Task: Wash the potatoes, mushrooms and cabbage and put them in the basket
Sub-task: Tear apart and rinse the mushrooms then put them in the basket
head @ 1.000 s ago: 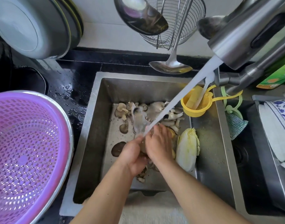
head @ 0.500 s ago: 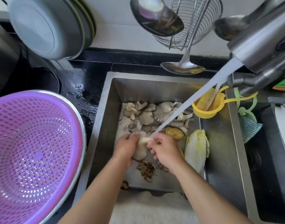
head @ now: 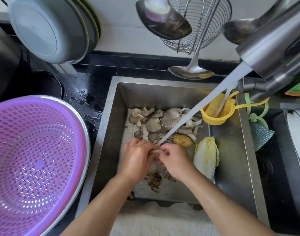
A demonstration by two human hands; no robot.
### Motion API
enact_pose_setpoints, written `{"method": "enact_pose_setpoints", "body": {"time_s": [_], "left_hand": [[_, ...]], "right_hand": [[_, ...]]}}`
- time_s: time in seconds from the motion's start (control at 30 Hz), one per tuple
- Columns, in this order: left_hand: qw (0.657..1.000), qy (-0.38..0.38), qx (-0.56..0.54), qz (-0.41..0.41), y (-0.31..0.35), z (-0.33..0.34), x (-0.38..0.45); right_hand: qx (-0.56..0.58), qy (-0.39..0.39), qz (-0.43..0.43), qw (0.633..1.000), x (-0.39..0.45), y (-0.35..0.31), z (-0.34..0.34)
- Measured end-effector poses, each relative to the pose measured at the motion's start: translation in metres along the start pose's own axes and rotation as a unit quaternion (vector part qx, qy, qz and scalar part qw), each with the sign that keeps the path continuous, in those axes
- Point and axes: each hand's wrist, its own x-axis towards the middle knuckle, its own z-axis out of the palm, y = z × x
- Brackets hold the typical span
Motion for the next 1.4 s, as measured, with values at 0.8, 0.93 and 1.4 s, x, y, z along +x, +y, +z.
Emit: {"method": "enact_pose_setpoints", "body": {"time_s": [0.8,0.93,1.4], "left_hand": [[0.998,-0.025,0.001,0.054,0.018,0.003,0.000],[0.992,-0.069,0.062,0.085,0.017,0.005,-0.001],[0.983,0.034,-0.166,0.071,-0.009,0.006,-0.004]], "right_hand": [[-0.172,0.013,-0.038,0.984,0.008,-0.032,-0.017],[-0.253,-0.051,-0.034,0.965,0.013,-0.032,-0.013],[0.174,-0.116,0.074,0.975,0.018,-0.024,-0.029]]}}
